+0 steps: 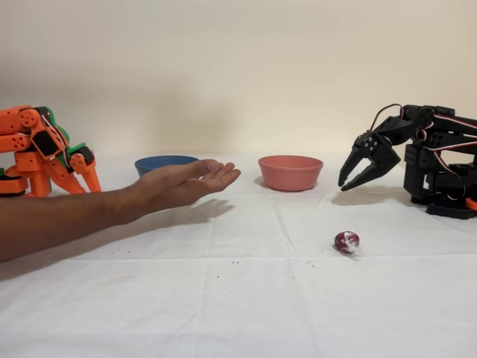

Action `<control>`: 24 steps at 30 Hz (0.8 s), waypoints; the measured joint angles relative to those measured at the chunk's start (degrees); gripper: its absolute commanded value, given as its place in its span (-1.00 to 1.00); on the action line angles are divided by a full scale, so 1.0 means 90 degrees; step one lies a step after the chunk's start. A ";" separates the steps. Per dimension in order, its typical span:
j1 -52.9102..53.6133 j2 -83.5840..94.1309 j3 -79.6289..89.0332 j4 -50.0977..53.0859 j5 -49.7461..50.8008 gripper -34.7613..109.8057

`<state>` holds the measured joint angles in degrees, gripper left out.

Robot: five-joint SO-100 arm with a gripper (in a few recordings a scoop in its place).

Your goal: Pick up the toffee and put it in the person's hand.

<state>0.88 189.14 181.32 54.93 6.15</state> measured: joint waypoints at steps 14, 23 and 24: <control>0.0000 0.0000 0.0000 -0.0098 0.0000 -0.52; 0.0000 0.0000 -0.0293 -0.0215 -0.0254 -0.52; 0.0000 0.0000 -0.0381 -0.0215 -0.0322 -0.52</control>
<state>0.88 189.14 177.89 53.00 3.25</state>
